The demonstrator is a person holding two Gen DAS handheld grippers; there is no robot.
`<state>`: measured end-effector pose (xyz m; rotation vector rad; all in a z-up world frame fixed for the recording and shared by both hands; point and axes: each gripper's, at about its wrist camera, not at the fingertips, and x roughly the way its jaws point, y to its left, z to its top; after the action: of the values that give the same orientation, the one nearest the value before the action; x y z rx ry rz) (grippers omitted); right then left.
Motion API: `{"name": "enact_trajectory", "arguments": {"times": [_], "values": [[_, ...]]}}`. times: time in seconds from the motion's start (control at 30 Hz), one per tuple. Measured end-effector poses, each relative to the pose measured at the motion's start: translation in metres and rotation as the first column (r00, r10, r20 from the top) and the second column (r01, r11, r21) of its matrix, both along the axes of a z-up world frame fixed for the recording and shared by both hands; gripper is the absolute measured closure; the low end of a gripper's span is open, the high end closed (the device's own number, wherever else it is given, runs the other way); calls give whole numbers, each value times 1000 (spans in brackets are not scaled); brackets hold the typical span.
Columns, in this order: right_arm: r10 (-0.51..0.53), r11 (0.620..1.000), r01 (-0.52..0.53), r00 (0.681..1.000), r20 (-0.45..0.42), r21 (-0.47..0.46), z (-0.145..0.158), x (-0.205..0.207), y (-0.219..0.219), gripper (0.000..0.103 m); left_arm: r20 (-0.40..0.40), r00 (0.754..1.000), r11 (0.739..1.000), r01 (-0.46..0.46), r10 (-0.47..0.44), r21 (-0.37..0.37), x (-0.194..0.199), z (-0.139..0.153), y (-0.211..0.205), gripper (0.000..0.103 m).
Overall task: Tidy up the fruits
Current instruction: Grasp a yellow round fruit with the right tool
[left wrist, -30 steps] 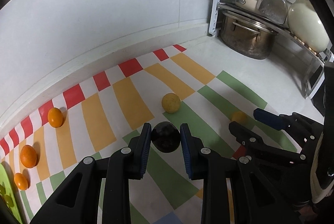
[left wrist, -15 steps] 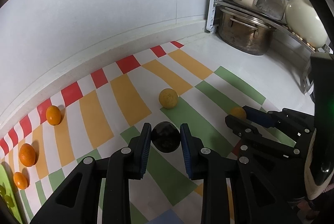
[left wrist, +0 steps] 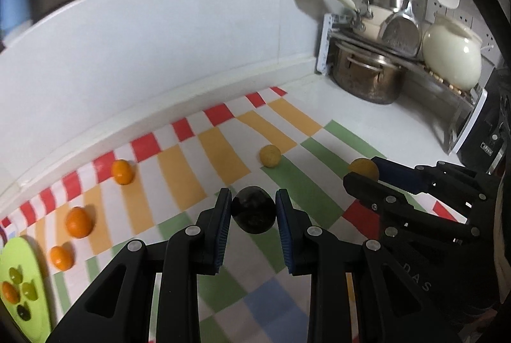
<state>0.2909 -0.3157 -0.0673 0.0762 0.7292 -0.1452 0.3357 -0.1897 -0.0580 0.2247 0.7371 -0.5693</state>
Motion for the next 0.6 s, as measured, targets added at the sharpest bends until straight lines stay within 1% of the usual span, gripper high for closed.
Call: {"name": "enact_trajectory", "arguments": {"times": [0.13, 0.27, 0.6], "values": [[44, 999, -44, 998, 38, 10, 17, -12, 19, 75, 29, 999, 999, -23, 24, -32, -14, 17, 21, 75], [97, 995, -98, 993, 70, 11, 32, -22, 40, 75, 37, 998, 996, -57, 60, -66, -26, 31, 45, 75], [205, 978, -207, 969, 138, 2, 56, -42, 90, 75, 69, 982, 980, -166, 174, -110, -52, 53, 103, 75]]}}
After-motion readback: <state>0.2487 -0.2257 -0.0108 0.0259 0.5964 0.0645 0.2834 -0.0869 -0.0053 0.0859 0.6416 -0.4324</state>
